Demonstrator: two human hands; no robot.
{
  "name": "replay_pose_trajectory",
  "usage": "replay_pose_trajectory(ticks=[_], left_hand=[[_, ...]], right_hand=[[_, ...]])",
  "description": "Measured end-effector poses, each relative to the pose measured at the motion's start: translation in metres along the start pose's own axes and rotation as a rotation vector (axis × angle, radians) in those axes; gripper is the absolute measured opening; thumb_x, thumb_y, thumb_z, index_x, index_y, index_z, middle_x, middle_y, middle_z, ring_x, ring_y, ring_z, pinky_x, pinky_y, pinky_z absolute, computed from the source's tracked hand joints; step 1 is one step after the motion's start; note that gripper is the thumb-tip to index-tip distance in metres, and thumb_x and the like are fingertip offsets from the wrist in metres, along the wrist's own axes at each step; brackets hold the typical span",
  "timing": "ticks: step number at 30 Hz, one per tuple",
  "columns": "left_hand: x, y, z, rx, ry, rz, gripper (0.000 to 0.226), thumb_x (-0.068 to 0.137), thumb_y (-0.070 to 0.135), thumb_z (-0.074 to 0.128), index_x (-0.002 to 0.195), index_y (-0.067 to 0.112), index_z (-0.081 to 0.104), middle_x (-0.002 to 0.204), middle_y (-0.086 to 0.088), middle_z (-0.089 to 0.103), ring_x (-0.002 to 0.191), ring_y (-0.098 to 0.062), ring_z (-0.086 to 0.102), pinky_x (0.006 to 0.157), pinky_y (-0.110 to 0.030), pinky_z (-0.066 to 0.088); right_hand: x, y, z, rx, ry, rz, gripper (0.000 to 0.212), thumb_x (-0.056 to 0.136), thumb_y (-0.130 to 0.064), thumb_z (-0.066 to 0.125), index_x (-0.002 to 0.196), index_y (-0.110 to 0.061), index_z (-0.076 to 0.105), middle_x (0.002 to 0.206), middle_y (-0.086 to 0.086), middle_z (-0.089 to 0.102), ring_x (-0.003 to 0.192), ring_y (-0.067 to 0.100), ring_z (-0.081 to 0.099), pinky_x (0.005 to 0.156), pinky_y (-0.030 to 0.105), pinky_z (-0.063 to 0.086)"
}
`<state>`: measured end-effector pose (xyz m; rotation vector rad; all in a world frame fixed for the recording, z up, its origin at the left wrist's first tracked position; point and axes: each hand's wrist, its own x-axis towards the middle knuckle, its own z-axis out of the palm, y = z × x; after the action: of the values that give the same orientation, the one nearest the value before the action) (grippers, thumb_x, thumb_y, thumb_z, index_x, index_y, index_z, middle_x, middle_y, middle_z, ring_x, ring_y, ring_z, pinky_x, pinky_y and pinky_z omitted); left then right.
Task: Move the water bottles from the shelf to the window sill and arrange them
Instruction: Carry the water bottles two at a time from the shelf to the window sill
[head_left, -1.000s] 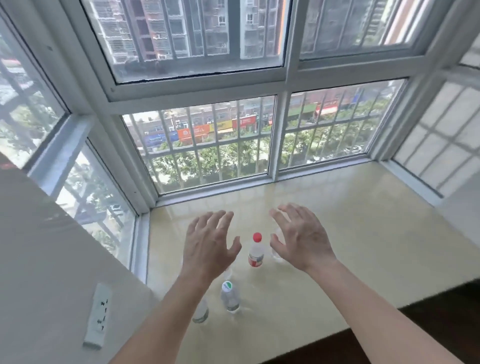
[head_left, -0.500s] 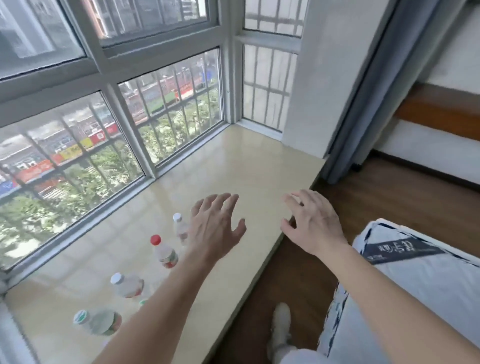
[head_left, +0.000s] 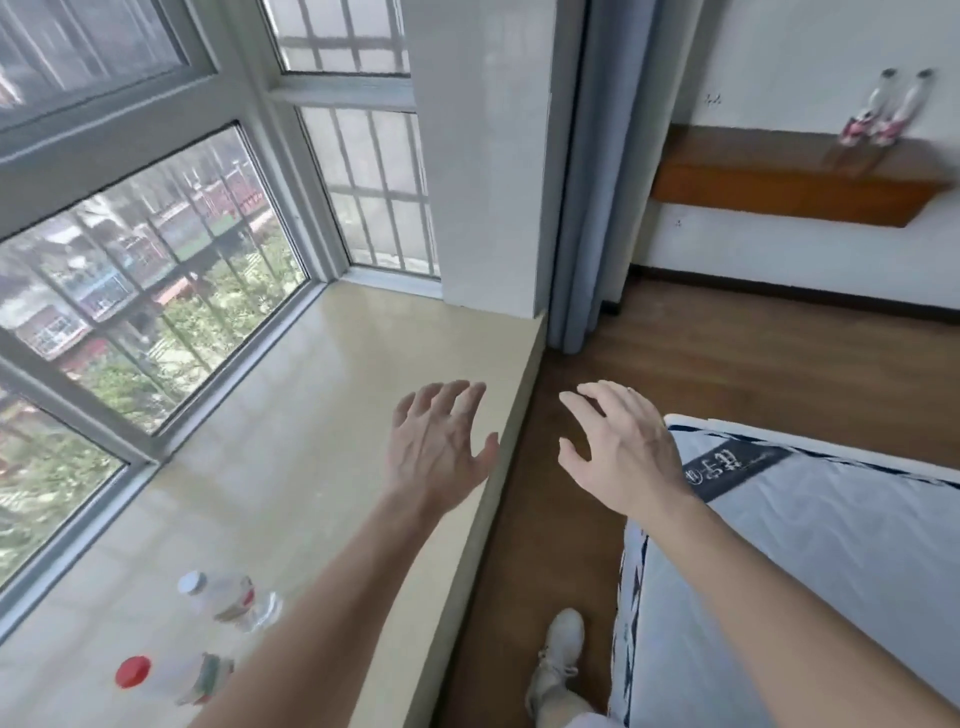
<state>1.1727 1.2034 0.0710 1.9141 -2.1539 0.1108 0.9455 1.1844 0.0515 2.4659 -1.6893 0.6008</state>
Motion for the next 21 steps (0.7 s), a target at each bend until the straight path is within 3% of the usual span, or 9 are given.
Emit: replay_pose_trajectory(ticks=[10,15,21], left_hand=[[0.204,0.068,0.052,-0.023,0.039,0.073,0.054,0.084,0.049,0.055,0.132,0.024,0.053,0.136,0.001,0.057,0.122,-0.026,0.053,0.103,-0.044,0.041],[0.275,0.091,0.069,-0.030,0.025,0.098,0.057,0.085,0.052,0.049,0.136,0.025,0.050,0.135,0.002,0.057,0.123,-0.024,0.052,0.104,-0.042,0.039],[0.356,0.112,0.096,-0.057,0.045,0.155,0.050,0.082,0.050,0.051,0.126,0.026,0.055,0.130,0.005,0.058,0.117,-0.023,0.055,0.098,-0.041,0.043]], right_hand=[[0.135,0.147,0.026,-0.004,0.034,0.081,0.046,0.083,-0.035,0.063,0.123,-0.014,0.067,0.119,0.008,0.065,0.117,0.028,0.058,0.102,0.046,0.046],[0.182,0.200,0.033,0.001,0.051,0.114,0.044,0.080,-0.034,0.067,0.119,-0.015,0.068,0.117,0.006,0.065,0.115,0.028,0.059,0.101,0.046,0.047],[0.234,0.255,0.048,-0.003,0.065,0.163,0.043,0.077,-0.033,0.066,0.116,-0.015,0.069,0.113,0.005,0.065,0.111,0.028,0.060,0.099,0.047,0.049]])
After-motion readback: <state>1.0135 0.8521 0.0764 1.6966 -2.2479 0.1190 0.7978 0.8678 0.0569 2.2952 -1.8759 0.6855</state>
